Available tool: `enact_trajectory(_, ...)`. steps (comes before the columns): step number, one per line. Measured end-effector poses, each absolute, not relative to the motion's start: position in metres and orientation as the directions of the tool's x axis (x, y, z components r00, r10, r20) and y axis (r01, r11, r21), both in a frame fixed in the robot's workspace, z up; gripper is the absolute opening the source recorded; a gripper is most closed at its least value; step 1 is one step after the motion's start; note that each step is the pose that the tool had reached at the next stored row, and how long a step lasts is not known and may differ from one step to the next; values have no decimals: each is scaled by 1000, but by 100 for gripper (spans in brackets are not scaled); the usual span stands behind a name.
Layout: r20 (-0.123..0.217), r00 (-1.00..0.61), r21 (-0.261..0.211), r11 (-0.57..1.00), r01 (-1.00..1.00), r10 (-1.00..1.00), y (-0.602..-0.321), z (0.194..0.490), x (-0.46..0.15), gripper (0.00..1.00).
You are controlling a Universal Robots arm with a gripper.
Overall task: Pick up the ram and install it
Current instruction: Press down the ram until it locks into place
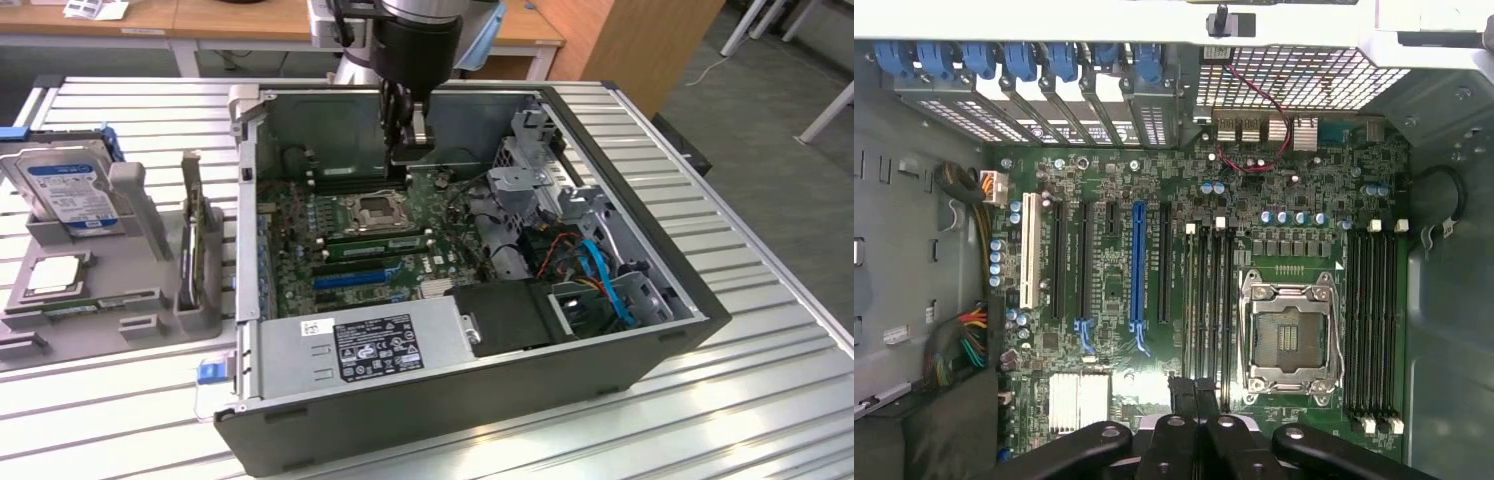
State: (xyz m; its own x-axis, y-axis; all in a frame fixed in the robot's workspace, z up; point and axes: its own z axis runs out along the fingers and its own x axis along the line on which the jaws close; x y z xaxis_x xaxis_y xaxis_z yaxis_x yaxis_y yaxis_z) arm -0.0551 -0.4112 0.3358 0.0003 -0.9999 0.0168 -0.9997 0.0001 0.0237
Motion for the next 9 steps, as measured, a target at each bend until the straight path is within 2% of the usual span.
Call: enact_trajectory(9, 17, 0, 24, 0, -1000, -1000, -411, 336, -55, 11)
